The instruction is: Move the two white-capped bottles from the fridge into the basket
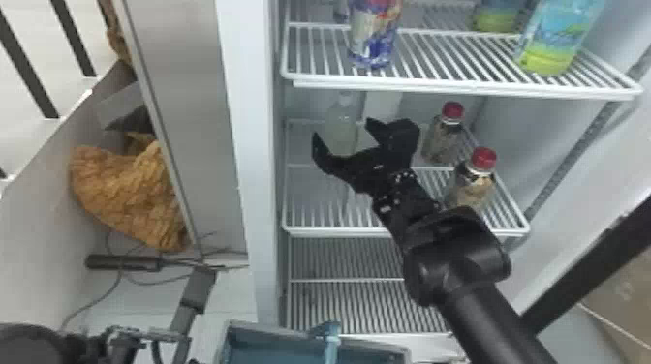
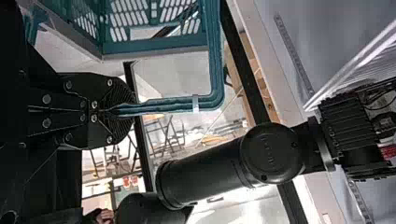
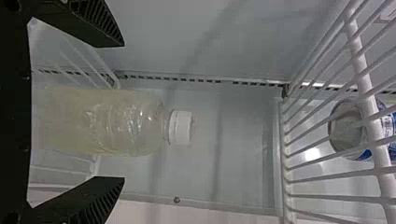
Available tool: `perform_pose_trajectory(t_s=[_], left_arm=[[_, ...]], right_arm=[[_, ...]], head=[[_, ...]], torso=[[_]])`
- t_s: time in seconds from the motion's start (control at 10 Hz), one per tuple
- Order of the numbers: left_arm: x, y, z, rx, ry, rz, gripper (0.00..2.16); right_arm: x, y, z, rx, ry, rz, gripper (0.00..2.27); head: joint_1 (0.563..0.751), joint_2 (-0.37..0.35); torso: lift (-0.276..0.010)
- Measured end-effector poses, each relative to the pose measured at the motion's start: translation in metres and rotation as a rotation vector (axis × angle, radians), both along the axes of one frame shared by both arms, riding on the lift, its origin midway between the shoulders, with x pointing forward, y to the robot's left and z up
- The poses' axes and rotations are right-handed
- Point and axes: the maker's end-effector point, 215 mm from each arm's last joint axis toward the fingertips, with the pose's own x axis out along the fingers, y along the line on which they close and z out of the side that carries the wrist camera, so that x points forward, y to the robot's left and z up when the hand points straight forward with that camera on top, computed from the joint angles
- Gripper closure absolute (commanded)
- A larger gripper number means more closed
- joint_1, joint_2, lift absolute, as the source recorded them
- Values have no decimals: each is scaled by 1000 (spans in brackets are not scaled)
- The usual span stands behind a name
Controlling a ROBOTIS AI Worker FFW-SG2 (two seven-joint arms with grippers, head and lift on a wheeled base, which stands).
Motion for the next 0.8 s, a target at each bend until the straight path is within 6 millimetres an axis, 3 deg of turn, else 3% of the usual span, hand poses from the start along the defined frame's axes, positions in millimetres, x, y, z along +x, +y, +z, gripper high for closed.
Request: perform_pose_trajectory(t_s=[0.3, 0.5, 0.8], left_arm=[[0, -2, 0, -3, 3, -6, 1168], [1, -2, 1, -3, 2, -7, 1168], [0, -2, 0, -4, 4, -10, 1170]], right_arm=[[8, 8, -1, -6, 9, 3, 156], [9, 14, -9, -10, 38, 8, 628], [10, 12, -19, -15, 71, -6, 921]], head=[[695, -98], [695, -90], [695, -91]], torso=[[-260], [-260], [-260]])
